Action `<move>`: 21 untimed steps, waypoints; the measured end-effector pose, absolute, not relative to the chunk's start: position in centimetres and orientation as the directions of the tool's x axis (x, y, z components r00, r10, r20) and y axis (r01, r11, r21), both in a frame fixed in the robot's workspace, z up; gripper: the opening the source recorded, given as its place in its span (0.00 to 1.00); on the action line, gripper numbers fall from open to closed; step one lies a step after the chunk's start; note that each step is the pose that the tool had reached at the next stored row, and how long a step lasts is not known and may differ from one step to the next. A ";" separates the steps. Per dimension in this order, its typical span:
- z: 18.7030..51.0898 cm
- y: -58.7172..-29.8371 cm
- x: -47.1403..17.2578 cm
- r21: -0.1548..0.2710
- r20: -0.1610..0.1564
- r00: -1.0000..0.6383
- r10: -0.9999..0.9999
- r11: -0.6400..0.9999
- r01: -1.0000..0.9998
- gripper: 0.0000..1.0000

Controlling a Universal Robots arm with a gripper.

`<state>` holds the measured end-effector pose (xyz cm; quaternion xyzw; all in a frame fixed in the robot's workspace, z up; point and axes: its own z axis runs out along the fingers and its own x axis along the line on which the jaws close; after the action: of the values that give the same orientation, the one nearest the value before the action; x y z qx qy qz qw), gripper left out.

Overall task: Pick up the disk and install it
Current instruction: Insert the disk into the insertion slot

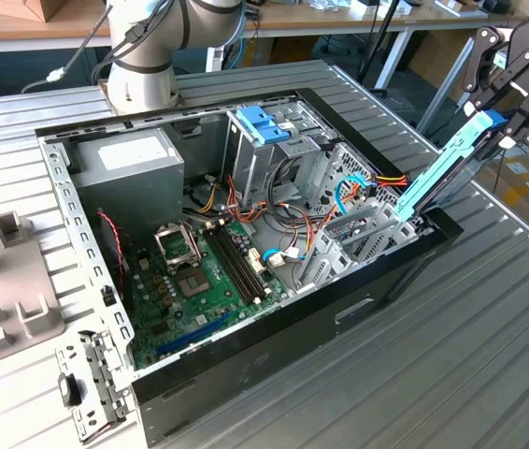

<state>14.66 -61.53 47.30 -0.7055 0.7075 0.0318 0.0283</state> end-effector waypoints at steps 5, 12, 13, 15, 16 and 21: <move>47.3 -61.5 14.5 0.005 -0.085 -0.003 -0.996 0.003 -1.000 0.37; 47.3 -61.5 14.3 0.005 -0.085 -0.003 -0.996 0.003 -1.000 0.37; 47.3 -61.5 14.3 0.005 -0.085 -0.003 -0.996 0.003 -1.000 0.37; 47.3 -61.5 14.2 0.005 -0.085 -0.003 -0.996 0.003 -1.000 0.37; 47.3 -61.5 14.1 0.005 -0.085 -0.003 -0.996 0.003 -1.000 0.37; 47.3 -61.5 11.2 0.005 -0.085 -0.003 -0.996 0.002 -1.000 0.37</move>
<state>11.21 -61.52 47.26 -0.7055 0.7074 0.0318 0.0283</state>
